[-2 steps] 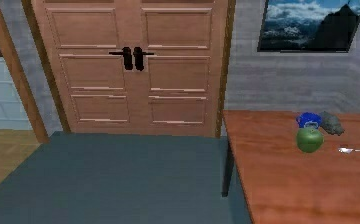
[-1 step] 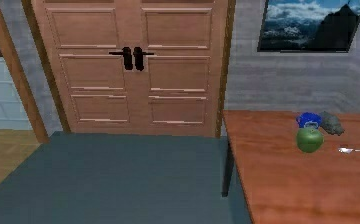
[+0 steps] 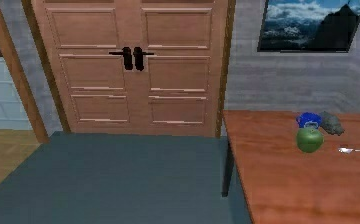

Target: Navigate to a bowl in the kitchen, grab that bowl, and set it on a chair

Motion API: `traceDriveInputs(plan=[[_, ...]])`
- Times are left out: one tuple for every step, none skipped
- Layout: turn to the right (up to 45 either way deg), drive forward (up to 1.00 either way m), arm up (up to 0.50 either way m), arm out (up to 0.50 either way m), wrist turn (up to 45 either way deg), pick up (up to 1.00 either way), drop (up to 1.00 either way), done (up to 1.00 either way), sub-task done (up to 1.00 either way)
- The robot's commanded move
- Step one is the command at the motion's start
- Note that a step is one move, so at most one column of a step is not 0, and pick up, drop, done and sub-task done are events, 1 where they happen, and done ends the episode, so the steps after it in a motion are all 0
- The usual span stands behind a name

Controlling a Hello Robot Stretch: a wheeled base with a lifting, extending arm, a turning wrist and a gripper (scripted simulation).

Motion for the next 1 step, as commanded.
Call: traceDriveInputs(plan=[[0.0,0.0,0.0,0.0,45.0,0.0,0.0,0.0,0.0]])
